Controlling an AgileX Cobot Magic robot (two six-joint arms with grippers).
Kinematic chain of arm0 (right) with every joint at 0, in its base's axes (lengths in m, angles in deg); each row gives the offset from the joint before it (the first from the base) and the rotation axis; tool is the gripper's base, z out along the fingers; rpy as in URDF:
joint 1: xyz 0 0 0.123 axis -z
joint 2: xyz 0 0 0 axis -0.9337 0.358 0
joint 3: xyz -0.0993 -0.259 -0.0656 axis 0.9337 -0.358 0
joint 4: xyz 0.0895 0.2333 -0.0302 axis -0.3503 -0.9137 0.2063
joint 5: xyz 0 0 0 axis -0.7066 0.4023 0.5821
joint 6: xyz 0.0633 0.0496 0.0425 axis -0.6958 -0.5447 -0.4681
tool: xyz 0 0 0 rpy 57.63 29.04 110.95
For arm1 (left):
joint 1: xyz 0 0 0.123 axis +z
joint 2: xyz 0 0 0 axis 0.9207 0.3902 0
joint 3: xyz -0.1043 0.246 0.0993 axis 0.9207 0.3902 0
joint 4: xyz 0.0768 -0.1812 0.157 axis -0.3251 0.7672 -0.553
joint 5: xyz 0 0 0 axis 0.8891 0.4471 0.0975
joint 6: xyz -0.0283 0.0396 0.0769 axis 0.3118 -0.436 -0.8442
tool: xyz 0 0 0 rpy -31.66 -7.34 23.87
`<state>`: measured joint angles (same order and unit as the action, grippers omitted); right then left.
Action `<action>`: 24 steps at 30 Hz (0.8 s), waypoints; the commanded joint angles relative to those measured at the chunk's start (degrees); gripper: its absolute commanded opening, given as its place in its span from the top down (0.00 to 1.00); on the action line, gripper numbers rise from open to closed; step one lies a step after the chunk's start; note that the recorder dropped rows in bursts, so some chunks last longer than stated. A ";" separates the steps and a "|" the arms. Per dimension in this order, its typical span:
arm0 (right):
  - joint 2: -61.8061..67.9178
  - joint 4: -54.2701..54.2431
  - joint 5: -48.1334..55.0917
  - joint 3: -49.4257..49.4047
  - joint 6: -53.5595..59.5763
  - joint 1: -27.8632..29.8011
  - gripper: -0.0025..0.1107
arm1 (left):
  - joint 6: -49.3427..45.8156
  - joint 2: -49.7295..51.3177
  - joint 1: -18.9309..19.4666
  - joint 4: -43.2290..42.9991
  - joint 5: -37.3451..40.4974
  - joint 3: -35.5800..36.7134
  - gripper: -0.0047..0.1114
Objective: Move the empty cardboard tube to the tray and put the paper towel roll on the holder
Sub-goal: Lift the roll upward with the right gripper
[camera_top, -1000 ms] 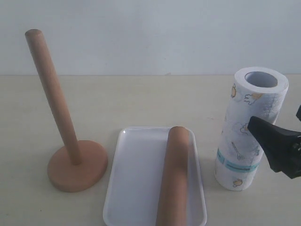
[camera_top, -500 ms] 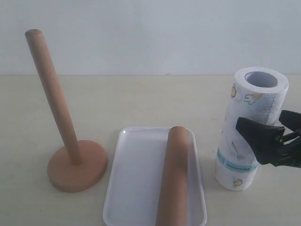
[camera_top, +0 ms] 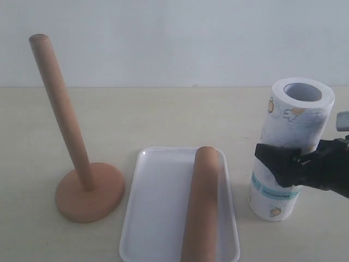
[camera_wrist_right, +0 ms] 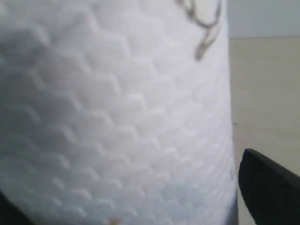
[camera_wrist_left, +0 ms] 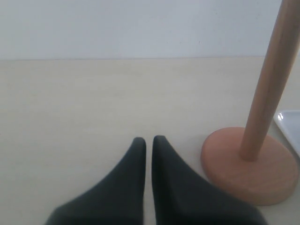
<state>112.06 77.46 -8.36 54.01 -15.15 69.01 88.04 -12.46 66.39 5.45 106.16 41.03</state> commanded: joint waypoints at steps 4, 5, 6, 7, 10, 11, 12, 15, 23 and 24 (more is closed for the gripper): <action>1.78 0.93 -0.63 1.30 0.79 -0.01 0.62 | -0.23 -0.14 0.15 0.64 0.05 0.15 0.92; 1.78 2.70 -0.88 1.30 0.79 -0.01 0.88 | -0.23 -0.14 0.15 0.64 0.05 0.15 0.92; 1.78 3.68 -1.63 1.30 0.36 -0.01 0.97 | -0.23 -0.14 0.15 0.64 0.05 0.15 0.92; 1.66 3.68 -3.58 1.30 -0.22 -0.01 0.97 | -0.23 -0.14 0.15 0.64 0.05 0.15 0.92; 1.55 3.81 -11.00 1.30 -1.85 -0.01 0.97 | -0.23 -0.14 0.15 0.64 0.05 0.15 0.92; 1.30 3.81 -11.76 1.41 -2.00 -0.01 0.97 | -0.23 -0.14 0.15 0.64 0.05 0.15 0.92; 0.84 3.95 -11.76 1.53 -2.10 -0.01 0.97 | -0.23 -0.14 0.15 0.64 0.05 0.15 0.92; -1.40 5.52 -10.62 3.09 -3.73 -0.01 0.97 | -0.23 -0.14 0.15 0.64 0.05 0.15 0.92; -10.93 13.76 -7.44 10.29 -19.24 -0.01 0.98 | -0.23 -0.14 0.15 0.64 0.05 0.15 0.92; -12.35 15.12 -7.08 11.46 -21.66 -0.01 0.98 | -0.23 -0.14 0.15 0.64 0.05 0.15 0.92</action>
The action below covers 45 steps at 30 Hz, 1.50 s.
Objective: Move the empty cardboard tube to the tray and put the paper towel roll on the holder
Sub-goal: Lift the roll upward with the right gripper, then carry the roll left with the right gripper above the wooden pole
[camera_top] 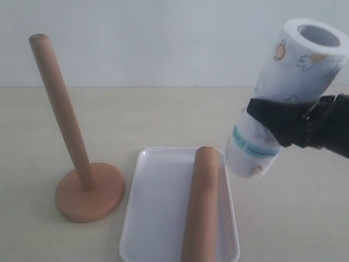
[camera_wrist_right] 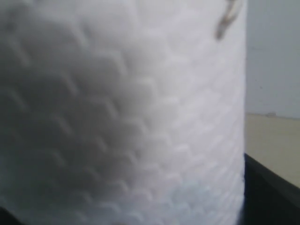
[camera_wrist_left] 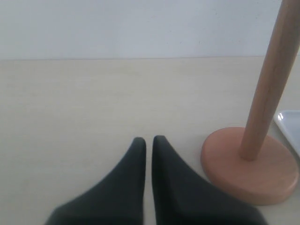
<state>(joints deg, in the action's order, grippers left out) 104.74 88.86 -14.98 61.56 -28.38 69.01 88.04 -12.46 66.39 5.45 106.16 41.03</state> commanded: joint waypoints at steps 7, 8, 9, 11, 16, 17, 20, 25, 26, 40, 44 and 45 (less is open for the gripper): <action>-14.51 10.56 -0.67 13.78 -23.70 -0.01 0.98 | -0.23 -0.14 0.15 0.64 0.05 0.15 0.92; -15.42 10.81 -0.67 15.07 -25.78 -0.01 0.98 | -0.23 -0.14 0.15 0.64 0.05 0.15 0.92; -16.66 11.62 -0.40 17.19 -27.77 -0.01 0.98 | -0.23 -0.14 0.15 0.64 0.05 0.15 0.92; -18.08 12.79 0.49 20.56 -30.81 -1.28 0.98 | -0.23 -0.14 0.15 0.64 0.05 0.15 0.92; -19.17 13.67 8.23 29.79 -33.87 -10.43 0.98 | -0.23 -0.14 0.15 0.64 0.05 0.15 0.92; -18.93 13.83 11.02 31.80 -34.18 -13.11 0.98 | -0.23 -0.14 0.15 0.64 0.05 0.15 0.92; -18.93 14.00 23.73 36.59 -33.15 -21.31 0.98 | -0.23 -0.14 0.15 0.64 0.05 0.15 0.92; -17.44 13.78 36.16 44.05 -30.33 -33.52 0.98 | -0.23 -0.14 0.15 0.64 0.05 0.15 0.92; -16.43 13.78 36.57 45.76 -30.07 -35.42 0.98 | -0.23 -0.14 0.15 0.64 0.05 0.15 0.92; 6.68 15.29 50.69 66.84 -29.28 -48.78 0.98 | -0.23 -0.14 0.15 0.64 0.05 0.15 0.92; 10.31 15.29 51.13 67.83 -31.50 -49.08 0.98 | -0.23 -0.14 0.15 0.64 0.05 0.15 0.92; 10.82 15.29 50.90 67.83 -32.73 -49.08 0.98 | -0.23 -0.14 0.15 0.64 0.05 0.15 0.92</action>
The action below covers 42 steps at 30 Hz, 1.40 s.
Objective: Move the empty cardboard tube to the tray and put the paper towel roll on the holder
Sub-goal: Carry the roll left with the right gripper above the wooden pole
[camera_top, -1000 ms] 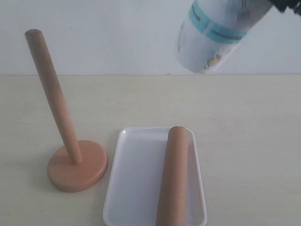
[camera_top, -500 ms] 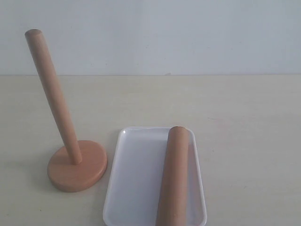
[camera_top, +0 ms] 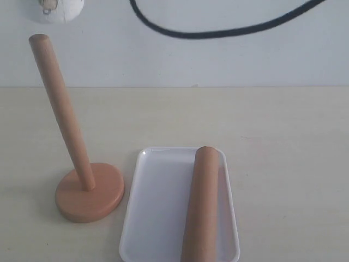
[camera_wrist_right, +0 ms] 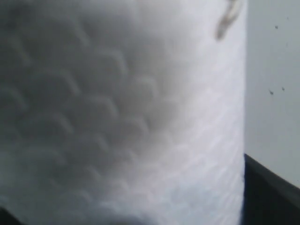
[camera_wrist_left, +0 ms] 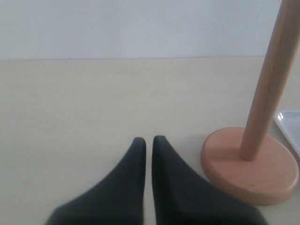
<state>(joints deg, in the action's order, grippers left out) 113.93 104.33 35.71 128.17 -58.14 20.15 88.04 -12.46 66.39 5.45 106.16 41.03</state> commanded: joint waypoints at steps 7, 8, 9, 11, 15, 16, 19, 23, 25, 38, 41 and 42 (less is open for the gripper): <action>0.81 0.38 -0.74 1.22 -5.88 -0.22 0.98 | -0.23 -0.14 0.15 0.64 0.05 0.15 0.92; 0.64 0.38 -1.16 1.22 -6.13 -0.22 0.98 | -0.23 -0.14 0.15 0.64 0.05 0.15 0.92; 0.39 0.38 -1.17 1.22 -6.50 -0.22 0.98 | -0.23 -0.14 0.15 0.64 0.05 0.15 0.92; 0.39 0.67 -2.63 1.22 -7.27 -0.31 0.98 | -0.23 -0.14 0.15 0.64 0.05 0.15 0.92; 0.39 6.79 -3.73 1.22 -15.19 -0.31 0.98 | -0.23 -0.14 0.15 0.64 0.05 0.15 0.92; 0.39 9.56 -4.05 1.22 -18.07 -0.31 0.98 | -0.23 -0.14 0.15 0.64 0.05 0.15 0.92; 0.39 18.17 -4.91 1.22 -23.36 -0.31 0.98 | -0.23 -0.14 0.15 0.64 0.05 0.15 0.92; 1.05 24.62 -4.91 1.22 -26.47 -0.31 0.98 | -0.23 -0.14 0.15 0.64 0.05 0.15 0.92; 1.80 24.41 -4.91 1.22 -26.47 -0.31 0.98 | -0.23 -0.14 0.15 0.64 0.05 0.15 0.92; 7.20 24.18 -5.72 1.22 -26.22 -0.31 0.98 | -0.23 -0.14 0.15 0.64 0.05 0.15 0.92; 7.93 24.18 -5.96 1.12 -26.08 -0.31 0.98 | -0.23 -0.14 0.15 0.64 0.05 0.15 0.92; 8.35 24.18 -5.95 1.12 -25.74 -0.31 0.98 | -0.23 -0.14 0.15 0.64 0.05 0.15 0.92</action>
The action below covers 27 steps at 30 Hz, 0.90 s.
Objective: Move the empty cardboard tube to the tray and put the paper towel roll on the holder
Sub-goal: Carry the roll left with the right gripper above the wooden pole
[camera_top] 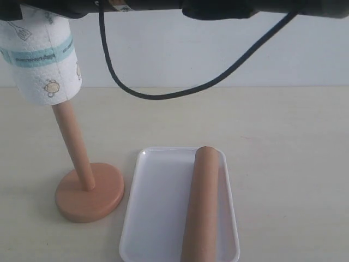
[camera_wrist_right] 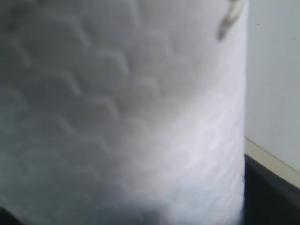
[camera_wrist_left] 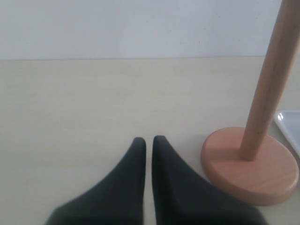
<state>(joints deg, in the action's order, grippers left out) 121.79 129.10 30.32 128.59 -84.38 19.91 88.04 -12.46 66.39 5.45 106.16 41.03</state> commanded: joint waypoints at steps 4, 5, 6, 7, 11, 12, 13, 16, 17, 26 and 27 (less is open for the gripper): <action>0.73 -1.45 -0.20 -0.65 2.29 -0.08 0.98 | -0.23 -0.14 0.15 0.64 0.05 0.15 0.92; 0.73 -1.72 0.01 -0.97 2.90 -0.08 0.98 | -0.23 -0.14 0.15 0.64 0.05 0.15 0.92; 0.73 -1.82 0.12 -1.27 3.01 -0.08 0.98 | -0.23 -0.14 0.15 0.64 0.05 0.15 0.92; 0.73 -1.82 0.10 -1.38 3.01 -0.08 0.98 | -0.23 -0.14 0.15 0.64 0.05 0.15 0.92; 1.23 -2.51 -0.54 -1.47 3.09 -0.08 0.98 | -0.23 -0.14 0.15 0.64 0.05 0.15 0.92; 1.66 -2.51 -0.54 -1.47 3.40 -0.08 0.98 | -0.23 -0.14 0.15 0.64 0.05 0.15 0.92; 1.94 -2.80 -0.78 -1.47 3.68 -0.12 0.98 | -0.23 -0.14 0.15 0.64 0.05 0.15 0.92; 3.52 -3.67 -0.37 -1.47 4.57 -0.22 0.98 | -0.33 -0.14 0.15 0.64 0.05 0.15 0.92; 4.10 -4.91 -0.42 -1.47 5.02 -0.22 0.98 | -0.33 -0.14 0.15 0.64 0.05 0.15 0.92; 7.92 -5.68 -1.04 -1.47 6.59 -0.22 0.98 | -0.33 -0.14 0.15 0.64 0.05 0.15 0.92; 7.90 -5.68 -1.16 -1.47 6.59 -0.22 0.98 | -0.33 -0.14 0.15 0.64 0.05 0.15 0.92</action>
<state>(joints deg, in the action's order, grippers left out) 130.00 124.51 29.70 126.90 -78.21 19.91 87.96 -12.46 66.39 5.45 106.27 41.03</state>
